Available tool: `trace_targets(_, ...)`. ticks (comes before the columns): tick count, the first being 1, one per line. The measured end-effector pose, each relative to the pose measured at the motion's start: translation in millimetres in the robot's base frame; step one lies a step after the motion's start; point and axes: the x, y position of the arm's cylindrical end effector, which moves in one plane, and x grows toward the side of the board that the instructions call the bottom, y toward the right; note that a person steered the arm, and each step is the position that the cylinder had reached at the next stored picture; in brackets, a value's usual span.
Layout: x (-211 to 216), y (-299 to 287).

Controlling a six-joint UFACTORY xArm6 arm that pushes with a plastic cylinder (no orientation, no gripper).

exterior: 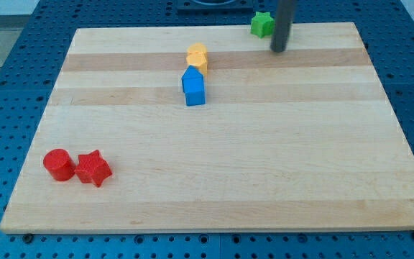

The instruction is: Move the green star into the green circle

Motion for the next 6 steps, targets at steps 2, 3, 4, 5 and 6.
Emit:
trace_targets(2, -41, -77)
trace_targets(3, -70, -84)
trace_targets(4, -72, -72)
trace_targets(5, -72, -29)
trace_targets(6, -59, -20)
